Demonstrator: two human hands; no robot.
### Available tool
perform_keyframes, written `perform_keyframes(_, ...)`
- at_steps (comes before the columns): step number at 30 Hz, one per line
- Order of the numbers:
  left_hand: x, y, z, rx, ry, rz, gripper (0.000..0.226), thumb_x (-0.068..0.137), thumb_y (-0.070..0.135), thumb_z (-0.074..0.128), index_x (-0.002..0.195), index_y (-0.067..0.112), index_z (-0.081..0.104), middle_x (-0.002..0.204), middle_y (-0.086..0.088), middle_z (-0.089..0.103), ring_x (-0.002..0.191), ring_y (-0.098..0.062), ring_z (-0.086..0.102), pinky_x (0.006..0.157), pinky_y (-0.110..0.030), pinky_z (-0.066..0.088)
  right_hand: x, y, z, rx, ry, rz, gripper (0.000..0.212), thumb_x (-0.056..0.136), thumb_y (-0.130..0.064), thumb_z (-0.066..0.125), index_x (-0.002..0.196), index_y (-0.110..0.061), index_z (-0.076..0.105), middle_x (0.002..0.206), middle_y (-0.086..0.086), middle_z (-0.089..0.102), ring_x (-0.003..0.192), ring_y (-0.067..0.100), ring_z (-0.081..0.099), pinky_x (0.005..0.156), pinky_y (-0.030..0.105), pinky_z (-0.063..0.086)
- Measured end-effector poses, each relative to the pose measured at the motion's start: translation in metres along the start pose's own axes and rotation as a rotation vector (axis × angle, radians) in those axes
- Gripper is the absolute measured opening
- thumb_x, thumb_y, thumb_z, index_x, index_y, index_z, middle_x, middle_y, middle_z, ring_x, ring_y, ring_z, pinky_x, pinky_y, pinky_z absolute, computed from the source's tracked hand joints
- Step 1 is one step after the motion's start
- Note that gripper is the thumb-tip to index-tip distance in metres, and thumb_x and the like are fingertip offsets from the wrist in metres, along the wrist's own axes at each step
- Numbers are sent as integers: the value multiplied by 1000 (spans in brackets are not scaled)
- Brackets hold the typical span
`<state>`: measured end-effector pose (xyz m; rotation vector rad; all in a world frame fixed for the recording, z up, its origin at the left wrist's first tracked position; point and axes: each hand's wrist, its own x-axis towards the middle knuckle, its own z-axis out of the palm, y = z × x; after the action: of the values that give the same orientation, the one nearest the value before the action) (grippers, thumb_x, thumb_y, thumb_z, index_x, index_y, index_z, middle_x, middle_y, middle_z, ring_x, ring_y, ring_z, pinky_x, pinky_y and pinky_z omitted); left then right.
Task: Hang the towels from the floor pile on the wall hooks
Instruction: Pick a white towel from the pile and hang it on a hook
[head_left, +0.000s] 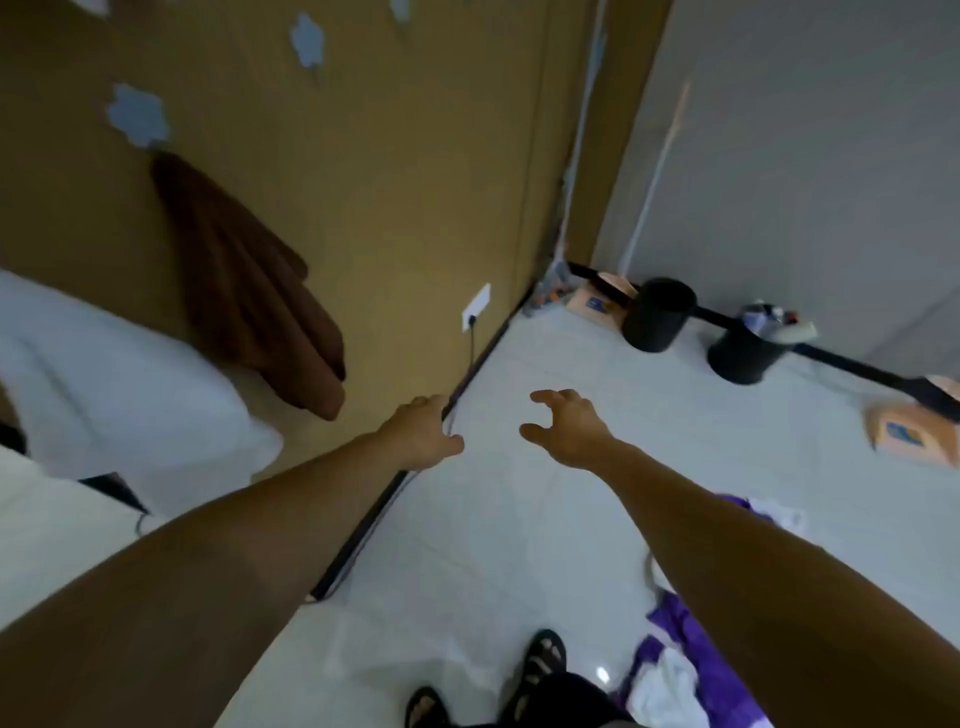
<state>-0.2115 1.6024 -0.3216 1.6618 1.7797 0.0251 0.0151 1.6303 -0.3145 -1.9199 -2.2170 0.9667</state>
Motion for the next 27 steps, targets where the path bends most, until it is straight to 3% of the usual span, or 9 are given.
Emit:
perform_keyframes(7, -1, 123, 98, 191, -202, 204, 83, 87, 51, 56, 152, 18, 14, 155, -9, 22, 139, -28, 27, 110, -40, 32, -114, 150, -14, 105, 157, 357, 53, 89, -43, 60, 137, -24, 49, 139, 15, 45, 125, 32, 47, 106, 40, 38)
perform_keyframes(11, -8, 186, 164, 284, -289, 272, 79, 88, 48, 55, 151, 18, 17, 155, -8, 23, 139, -28, 26, 109, -39, 32, -173, 226, -3, 199, 190, 492, 52, 90, -39, 60, 137, -19, 51, 139, 15, 49, 128, 31, 47, 106, 38, 38)
perform_keyframes(15, -19, 231, 242, 352, -368, 287, 73, 89, 45, 54, 149, 19, 22, 152, -8, 27, 137, -29, 30, 106, -40, 34, -227, 302, 29, 334, 131, 636, 50, 90, -39, 59, 134, -15, 51, 129, 11, 59, 116, 29, 56, 95, 34, 45)
perform_keyframes(21, -6, 237, 378, 410, -508, 263, 69, 89, 44, 52, 148, 20, 26, 150, -7, 31, 134, -28, 34, 104, -39, 36, -256, 412, 115, 477, 22, 848, 51, 93, -42, 55, 133, -12, 49, 132, 10, 57, 119, 30, 54, 97, 37, 42)
perform_keyframes(27, 61, 187, 538, 485, -632, 192, 65, 90, 43, 51, 146, 20, 30, 148, -6, 34, 133, -26, 36, 104, -38, 36, -222, 507, 260, 719, -13, 1029, 51, 93, -36, 54, 137, -12, 47, 135, 9, 56, 120, 28, 54, 101, 36, 43)
